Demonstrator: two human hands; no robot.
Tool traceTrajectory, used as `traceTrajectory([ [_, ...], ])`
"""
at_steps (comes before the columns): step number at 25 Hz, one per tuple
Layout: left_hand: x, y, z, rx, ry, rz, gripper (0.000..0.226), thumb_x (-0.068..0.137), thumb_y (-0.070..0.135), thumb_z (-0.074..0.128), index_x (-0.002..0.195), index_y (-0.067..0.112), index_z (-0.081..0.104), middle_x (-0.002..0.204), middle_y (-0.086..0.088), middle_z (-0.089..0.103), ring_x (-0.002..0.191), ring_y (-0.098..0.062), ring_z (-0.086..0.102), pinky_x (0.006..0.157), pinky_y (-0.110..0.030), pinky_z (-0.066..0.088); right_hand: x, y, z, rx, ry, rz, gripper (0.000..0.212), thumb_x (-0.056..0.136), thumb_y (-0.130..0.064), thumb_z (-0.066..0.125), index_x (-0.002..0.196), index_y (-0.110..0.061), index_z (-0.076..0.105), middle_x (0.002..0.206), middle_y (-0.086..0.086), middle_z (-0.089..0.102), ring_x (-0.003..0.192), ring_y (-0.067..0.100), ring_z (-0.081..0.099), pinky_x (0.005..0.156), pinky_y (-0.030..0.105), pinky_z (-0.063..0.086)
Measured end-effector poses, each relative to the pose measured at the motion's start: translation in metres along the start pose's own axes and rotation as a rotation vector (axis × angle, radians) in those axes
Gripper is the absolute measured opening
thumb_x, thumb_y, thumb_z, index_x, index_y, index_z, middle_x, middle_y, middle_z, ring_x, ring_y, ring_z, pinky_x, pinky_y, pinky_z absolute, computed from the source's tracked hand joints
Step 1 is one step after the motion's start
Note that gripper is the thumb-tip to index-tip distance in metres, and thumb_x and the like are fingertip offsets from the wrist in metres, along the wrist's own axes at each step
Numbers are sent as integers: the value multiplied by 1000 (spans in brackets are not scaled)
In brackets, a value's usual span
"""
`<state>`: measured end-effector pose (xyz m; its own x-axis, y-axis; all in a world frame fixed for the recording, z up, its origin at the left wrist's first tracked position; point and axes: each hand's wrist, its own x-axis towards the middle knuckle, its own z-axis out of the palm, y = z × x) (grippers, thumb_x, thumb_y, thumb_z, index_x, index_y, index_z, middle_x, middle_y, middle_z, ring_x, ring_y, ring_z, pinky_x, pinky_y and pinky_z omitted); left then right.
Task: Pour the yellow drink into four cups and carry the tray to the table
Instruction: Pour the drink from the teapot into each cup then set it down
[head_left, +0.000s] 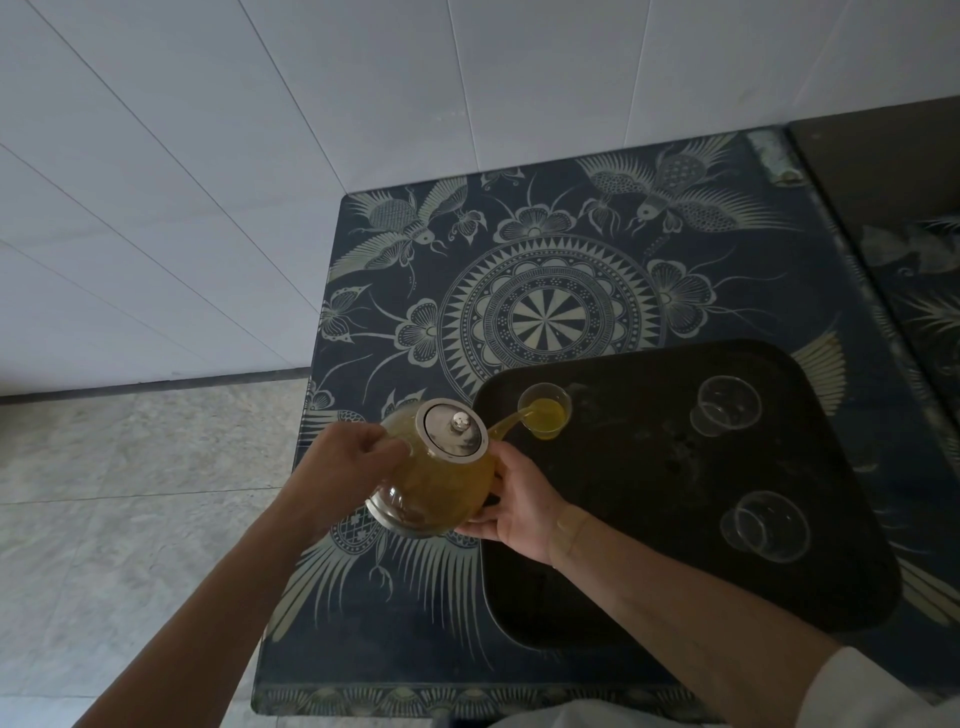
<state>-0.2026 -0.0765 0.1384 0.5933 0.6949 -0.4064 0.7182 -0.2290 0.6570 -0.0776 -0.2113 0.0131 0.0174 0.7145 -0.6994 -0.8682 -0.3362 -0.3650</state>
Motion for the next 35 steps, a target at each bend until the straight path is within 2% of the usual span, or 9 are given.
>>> traceTrajectory([
  [5,-1,2,0,19,16,5,34,88,20,64,67,-7,62,57,-7,49,58,-19,42,58,-28,35,-2,-1,2,0,-8,0,53,94,-54,54,136,-22,57,139,13,57,122,41,56,95,51,53],
  [11,0,1,0,30,14,-9,35,87,24,64,67,-4,63,60,-10,51,59,-19,44,59,-29,37,-3,-2,2,-5,5,2,47,95,-53,53,130,-22,61,137,13,58,122,42,56,104,55,48],
  [17,-1,5,0,44,14,-12,34,87,23,64,56,11,59,58,-8,52,58,-19,45,58,-27,37,-4,-3,3,-10,4,2,49,96,-54,52,133,-22,59,138,13,57,123,42,56,104,54,49],
  [25,1,5,-2,43,15,20,35,88,21,63,67,-7,61,59,-9,54,58,-19,46,58,-28,38,-4,-5,4,-6,13,5,45,97,-53,51,129,-23,60,139,12,57,123,41,56,107,56,46],
  [35,2,5,-2,42,8,12,33,87,20,64,62,-1,61,60,-10,55,59,-20,47,60,-29,38,-2,-5,3,-10,6,-3,49,97,-53,51,134,-22,59,139,12,57,123,42,56,108,58,44],
])
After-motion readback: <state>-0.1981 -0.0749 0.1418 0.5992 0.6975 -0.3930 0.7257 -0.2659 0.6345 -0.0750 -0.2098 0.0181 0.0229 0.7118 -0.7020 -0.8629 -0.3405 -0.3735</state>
